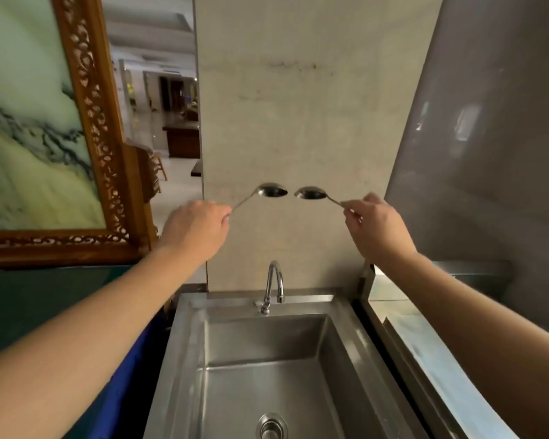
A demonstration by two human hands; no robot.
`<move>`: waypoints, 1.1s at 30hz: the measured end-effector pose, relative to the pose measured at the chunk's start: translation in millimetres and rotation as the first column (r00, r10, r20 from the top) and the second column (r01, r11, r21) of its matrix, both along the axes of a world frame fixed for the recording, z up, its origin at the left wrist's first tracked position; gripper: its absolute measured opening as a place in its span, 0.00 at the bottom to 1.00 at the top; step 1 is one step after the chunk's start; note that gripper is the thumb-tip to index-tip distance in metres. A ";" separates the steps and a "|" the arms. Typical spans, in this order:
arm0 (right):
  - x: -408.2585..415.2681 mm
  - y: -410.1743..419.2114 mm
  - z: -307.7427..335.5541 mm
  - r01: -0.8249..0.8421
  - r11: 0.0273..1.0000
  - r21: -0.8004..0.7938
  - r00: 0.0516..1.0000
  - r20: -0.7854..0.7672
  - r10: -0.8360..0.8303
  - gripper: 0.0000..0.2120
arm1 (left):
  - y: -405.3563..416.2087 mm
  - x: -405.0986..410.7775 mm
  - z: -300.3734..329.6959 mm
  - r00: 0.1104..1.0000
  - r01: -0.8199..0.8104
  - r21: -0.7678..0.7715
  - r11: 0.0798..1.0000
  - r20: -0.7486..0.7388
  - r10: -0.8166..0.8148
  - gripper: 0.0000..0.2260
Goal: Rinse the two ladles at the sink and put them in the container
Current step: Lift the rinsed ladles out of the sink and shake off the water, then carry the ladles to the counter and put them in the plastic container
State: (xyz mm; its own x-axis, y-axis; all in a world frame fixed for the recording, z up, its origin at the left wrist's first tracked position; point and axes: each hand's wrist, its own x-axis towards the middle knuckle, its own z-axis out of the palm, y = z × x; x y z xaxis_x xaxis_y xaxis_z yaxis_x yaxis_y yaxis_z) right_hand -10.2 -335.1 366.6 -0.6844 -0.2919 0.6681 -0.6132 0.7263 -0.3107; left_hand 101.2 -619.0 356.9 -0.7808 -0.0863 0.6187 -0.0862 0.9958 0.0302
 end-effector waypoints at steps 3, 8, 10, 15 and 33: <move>16.7 -3.1 32.5 0.023 1.000 0.004 0.994 -0.108 -0.023 0.12 | -6.1 11.6 39.1 0.994 0.029 -0.040 0.999 -0.105 -0.033 0.10; 43.9 -2.6 61.7 0.072 0.997 0.001 0.983 -0.171 -0.070 0.12 | -5.0 29.3 76.7 0.980 0.033 -0.070 0.997 -0.196 -0.046 0.10; 53.9 0.0 66.7 0.077 0.997 -0.001 0.980 -0.184 -0.075 0.12 | -0.8 38.5 80.5 0.980 0.047 -0.054 0.997 -0.190 -0.056 0.10; 58.6 4.8 62.2 0.079 0.996 -0.039 0.983 -0.161 -0.085 0.11 | 7.8 47.1 68.3 0.985 0.072 -0.021 0.997 -0.155 -0.074 0.10; 125.4 233.7 -89.3 0.327 0.931 -0.163 0.827 0.525 -0.199 0.08 | 229.5 38.0 -78.0 0.951 0.100 0.421 0.902 0.226 -0.211 0.06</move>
